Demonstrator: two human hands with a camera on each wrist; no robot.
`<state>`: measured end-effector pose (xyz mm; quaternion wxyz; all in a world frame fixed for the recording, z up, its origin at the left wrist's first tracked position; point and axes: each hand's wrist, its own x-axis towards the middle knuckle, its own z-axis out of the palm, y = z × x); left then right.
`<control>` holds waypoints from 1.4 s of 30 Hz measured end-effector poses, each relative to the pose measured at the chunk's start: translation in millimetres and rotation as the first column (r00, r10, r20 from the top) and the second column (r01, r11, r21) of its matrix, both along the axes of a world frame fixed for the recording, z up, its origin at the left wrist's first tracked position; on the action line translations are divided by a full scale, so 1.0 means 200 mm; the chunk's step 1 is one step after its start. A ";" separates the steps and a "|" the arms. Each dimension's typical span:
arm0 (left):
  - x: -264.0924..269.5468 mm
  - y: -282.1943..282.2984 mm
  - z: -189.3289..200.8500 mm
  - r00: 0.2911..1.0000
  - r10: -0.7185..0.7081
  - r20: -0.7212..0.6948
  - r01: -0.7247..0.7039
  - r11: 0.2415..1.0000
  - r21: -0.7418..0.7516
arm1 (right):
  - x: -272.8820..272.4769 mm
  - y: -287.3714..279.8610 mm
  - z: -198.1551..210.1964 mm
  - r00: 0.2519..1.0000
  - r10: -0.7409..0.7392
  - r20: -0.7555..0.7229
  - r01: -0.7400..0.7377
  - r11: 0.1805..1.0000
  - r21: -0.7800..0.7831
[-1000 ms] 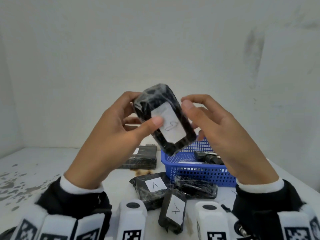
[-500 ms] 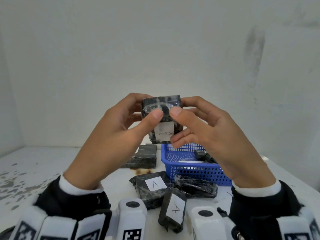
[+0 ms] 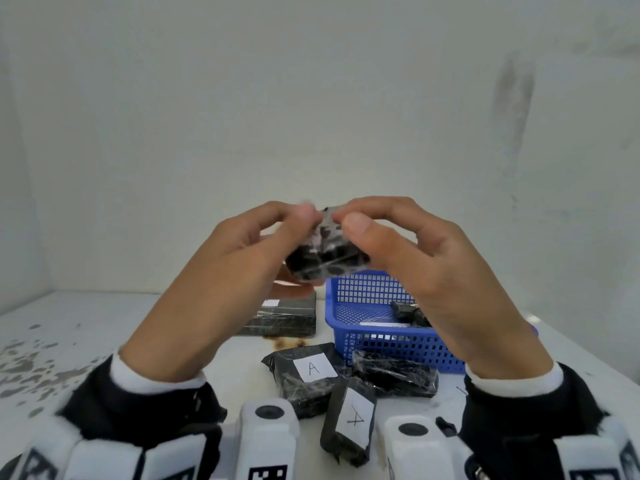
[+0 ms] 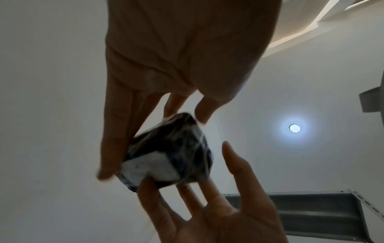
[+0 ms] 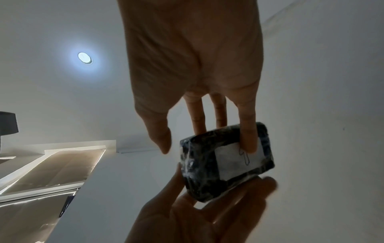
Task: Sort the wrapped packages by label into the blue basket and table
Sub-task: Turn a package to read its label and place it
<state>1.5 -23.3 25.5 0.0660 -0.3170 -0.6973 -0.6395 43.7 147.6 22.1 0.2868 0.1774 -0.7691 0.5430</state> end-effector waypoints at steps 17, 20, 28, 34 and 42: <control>-0.03 0.00 -0.01 0.992 0.108 -0.067 -0.105 0.993 0.051 | -0.03 -0.01 -0.02 0.999 -0.026 0.040 0.025 1.000 0.014; -0.03 0.00 -0.01 0.988 0.125 -0.093 -0.124 0.992 0.014 | -0.02 -0.01 -0.01 0.998 -0.057 0.038 0.055 0.998 0.043; -0.04 -0.01 -0.02 0.992 0.094 -0.085 -0.095 0.995 -0.012 | 0.00 -0.02 0.00 0.993 -0.108 0.040 0.104 0.991 0.087; -0.03 0.00 -0.01 0.992 0.088 -0.088 -0.088 0.996 0.002 | 0.01 -0.02 0.01 0.991 -0.121 0.064 0.115 0.989 0.094; -0.03 0.02 -0.03 0.980 0.139 -0.144 -0.136 0.990 0.031 | 0.01 -0.01 0.01 0.994 -0.034 0.105 0.033 0.999 0.012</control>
